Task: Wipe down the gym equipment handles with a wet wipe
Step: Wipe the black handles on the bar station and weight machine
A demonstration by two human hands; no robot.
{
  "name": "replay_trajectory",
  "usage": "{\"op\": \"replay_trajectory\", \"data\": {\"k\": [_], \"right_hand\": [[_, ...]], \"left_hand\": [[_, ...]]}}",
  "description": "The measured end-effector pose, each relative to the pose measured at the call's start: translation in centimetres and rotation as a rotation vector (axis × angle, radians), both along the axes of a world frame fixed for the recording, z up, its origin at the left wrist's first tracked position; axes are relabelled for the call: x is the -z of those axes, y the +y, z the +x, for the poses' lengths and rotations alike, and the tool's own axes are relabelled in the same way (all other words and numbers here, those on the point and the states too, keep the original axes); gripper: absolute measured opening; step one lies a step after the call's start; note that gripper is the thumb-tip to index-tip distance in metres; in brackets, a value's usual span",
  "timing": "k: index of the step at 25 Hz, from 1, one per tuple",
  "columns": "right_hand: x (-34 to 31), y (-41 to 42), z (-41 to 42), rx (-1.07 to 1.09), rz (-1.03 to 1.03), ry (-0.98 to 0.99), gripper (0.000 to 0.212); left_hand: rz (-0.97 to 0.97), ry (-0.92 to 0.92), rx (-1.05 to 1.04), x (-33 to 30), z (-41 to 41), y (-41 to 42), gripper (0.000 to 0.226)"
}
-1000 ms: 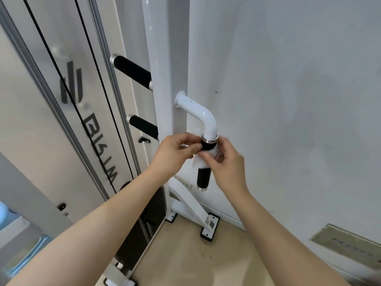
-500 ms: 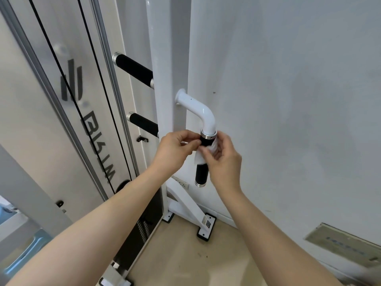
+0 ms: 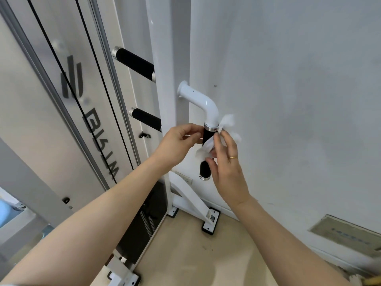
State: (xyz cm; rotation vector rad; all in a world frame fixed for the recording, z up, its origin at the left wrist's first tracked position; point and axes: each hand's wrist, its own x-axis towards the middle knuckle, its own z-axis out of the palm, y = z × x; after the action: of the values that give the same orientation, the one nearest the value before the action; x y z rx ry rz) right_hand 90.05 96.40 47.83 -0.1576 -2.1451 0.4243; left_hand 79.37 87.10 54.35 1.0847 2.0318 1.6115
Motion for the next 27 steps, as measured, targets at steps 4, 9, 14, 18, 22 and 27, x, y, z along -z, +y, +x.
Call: {"op": "replay_trajectory", "data": {"k": [4,9,14,18,22,27], "right_hand": [[-0.6,2.8,-0.7,0.003,0.144,0.028,0.024],[-0.1,4.3,-1.5,-0.101,0.843,0.076,0.015],[2.2,5.3,-1.2,-0.262,1.284,-0.228,0.019],[-1.2,5.6,-2.5,-0.09,1.224,-0.145,0.025],[1.8,4.8,-2.4,-0.106,1.29,-0.299,0.023],[-1.4,6.0,-1.8,-0.116,1.064,-0.077,0.022]], "left_hand": [[-0.025,-0.03,0.043,-0.2,-0.4,-0.7,0.028],[-0.004,-0.073,0.018,-0.2,-0.3,-1.3,0.026],[-0.017,-0.053,0.047,0.0,0.7,-1.8,0.029],[0.039,-0.042,0.002,-0.1,1.0,-1.8,0.028],[0.003,0.044,-0.025,-0.6,1.2,-1.1,0.024],[0.021,0.035,-0.016,0.1,1.2,0.1,0.03]]}}
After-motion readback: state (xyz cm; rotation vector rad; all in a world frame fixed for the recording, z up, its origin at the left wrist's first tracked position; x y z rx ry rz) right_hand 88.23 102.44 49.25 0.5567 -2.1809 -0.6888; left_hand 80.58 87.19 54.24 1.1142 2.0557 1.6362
